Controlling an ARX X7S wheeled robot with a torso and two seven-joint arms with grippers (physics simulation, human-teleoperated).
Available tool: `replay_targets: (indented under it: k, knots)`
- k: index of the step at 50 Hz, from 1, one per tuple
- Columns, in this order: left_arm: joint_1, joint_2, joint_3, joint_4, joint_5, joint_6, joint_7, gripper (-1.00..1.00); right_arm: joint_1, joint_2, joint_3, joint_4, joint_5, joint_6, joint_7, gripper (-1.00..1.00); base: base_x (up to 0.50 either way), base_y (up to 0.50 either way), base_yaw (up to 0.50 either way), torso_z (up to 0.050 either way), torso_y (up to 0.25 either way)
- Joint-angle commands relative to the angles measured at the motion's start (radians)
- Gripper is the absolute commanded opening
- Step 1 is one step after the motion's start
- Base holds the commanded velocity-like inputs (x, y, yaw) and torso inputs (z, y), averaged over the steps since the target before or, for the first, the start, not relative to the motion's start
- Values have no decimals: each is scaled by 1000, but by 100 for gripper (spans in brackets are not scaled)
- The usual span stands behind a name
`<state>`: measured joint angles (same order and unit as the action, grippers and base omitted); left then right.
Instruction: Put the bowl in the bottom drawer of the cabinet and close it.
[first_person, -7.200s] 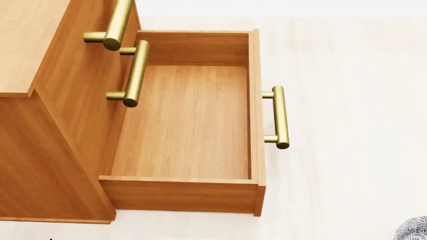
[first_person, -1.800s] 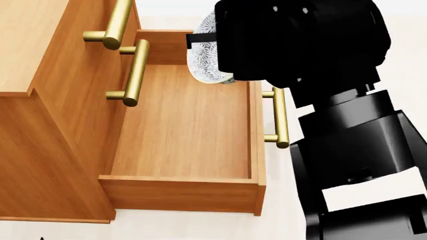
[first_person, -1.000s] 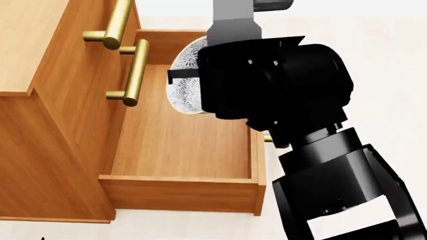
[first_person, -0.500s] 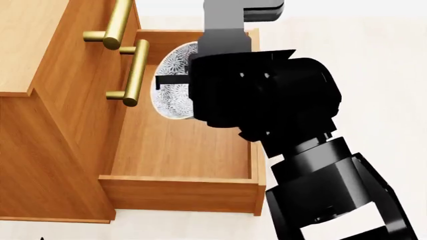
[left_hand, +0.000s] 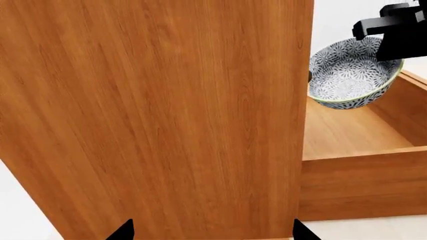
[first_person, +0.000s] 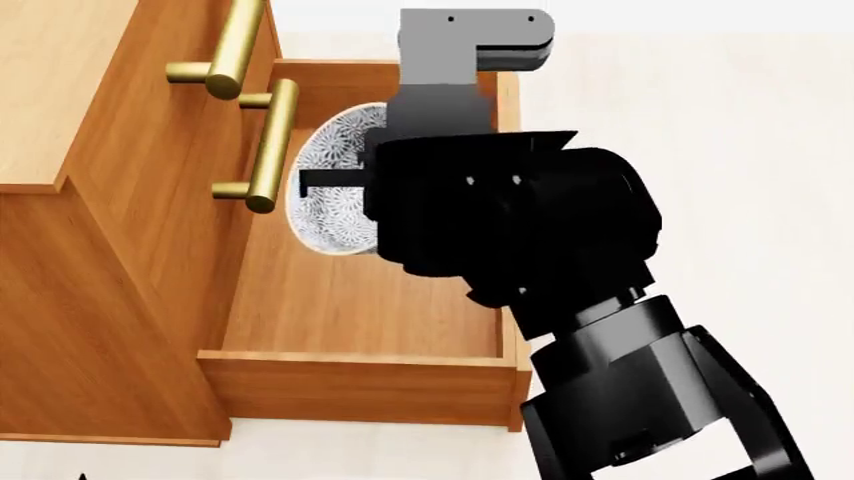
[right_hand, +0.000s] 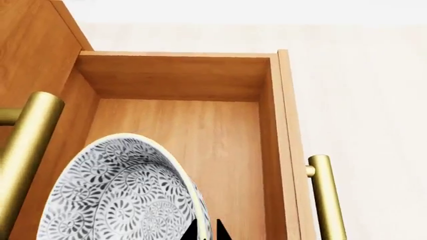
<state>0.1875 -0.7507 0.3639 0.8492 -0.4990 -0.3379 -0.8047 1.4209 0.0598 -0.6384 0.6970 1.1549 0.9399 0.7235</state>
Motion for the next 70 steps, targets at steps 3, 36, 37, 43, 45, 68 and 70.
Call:
replay_targets:
  k: [3, 36, 37, 43, 45, 68, 70]
  knots:
    - [10, 27, -31, 41, -34, 22, 49, 100, -20, -23, 22, 1, 19, -28, -73, -100, 0, 0, 0, 0, 0]
    - [13, 24, -25, 32, -29, 36, 48, 100, -94, -17, 10, 28, 54, -145, -127, -100, 0, 0, 0, 0, 0]
    - [15, 25, -24, 30, -26, 39, 49, 100, -94, -19, 12, 34, 58, -149, -135, -100, 0, 0, 0, 0, 0]
    - [15, 23, -24, 31, -29, 38, 47, 100, -107, -23, 16, 27, 74, -171, -155, -100, 0, 0, 0, 0, 0]
    - [14, 22, -26, 33, -31, 38, 46, 100, -110, -23, 13, 26, 76, -174, -155, -100, 0, 0, 0, 0, 0]
    - [8, 24, -18, 22, -30, 41, 48, 100, -112, -16, -25, 33, 89, -204, -150, -100, 0, 0, 0, 0, 0]
    - [8, 24, -16, 22, -29, 41, 48, 100, -111, -16, -28, 40, 87, -208, -153, -100, 0, 0, 0, 0, 0]
